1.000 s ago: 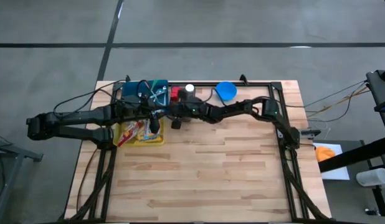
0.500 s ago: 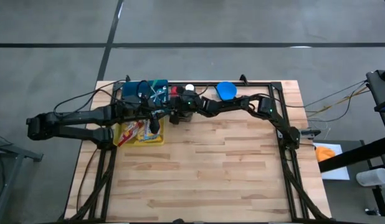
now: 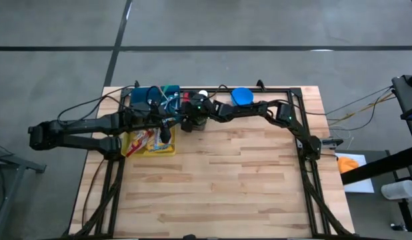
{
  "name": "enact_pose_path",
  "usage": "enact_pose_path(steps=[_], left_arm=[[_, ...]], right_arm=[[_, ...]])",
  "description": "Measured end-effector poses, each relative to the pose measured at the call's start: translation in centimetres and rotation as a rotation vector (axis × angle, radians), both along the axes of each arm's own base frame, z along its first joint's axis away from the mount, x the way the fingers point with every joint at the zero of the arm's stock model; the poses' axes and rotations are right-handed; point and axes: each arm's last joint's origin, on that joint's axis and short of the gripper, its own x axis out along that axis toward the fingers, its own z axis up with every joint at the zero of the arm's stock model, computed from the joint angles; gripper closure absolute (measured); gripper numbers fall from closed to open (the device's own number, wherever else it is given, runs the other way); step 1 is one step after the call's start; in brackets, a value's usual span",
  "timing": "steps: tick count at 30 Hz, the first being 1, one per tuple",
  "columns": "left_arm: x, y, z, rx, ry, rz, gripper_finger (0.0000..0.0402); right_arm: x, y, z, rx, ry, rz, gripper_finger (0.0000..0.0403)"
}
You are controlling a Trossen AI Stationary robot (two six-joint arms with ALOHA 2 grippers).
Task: Pick & Place Food Item
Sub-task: Put the orange spoon into the blue bin, then return to Home Position
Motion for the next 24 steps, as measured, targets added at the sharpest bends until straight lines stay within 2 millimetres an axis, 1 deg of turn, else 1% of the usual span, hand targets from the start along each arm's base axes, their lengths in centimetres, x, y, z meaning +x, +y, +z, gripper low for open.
enact_pose_path(steps=[13,15,17,21,24], left_arm=[[0.0,0.0,0.0,0.0,0.0,0.0,0.0265],[0.0,0.0,0.0,0.0,0.0,0.0,0.0265],[0.0,0.0,0.0,0.0,0.0,0.0,0.0265],[0.0,0.0,0.0,0.0,0.0,0.0,0.0265],[0.0,0.0,0.0,0.0,0.0,0.0,0.0265]], right_arm=[[0.02,0.17,-0.06,0.016,-0.006,0.041,0.039],[0.03,0.18,-0.04,0.019,-0.008,0.053,0.0384],[0.04,0.2,-0.03,0.017,-0.01,0.055,0.0368],[0.04,0.2,-0.03,0.02,-0.01,0.052,0.032],[0.04,0.15,0.02,0.017,-0.015,0.048,0.0292]])
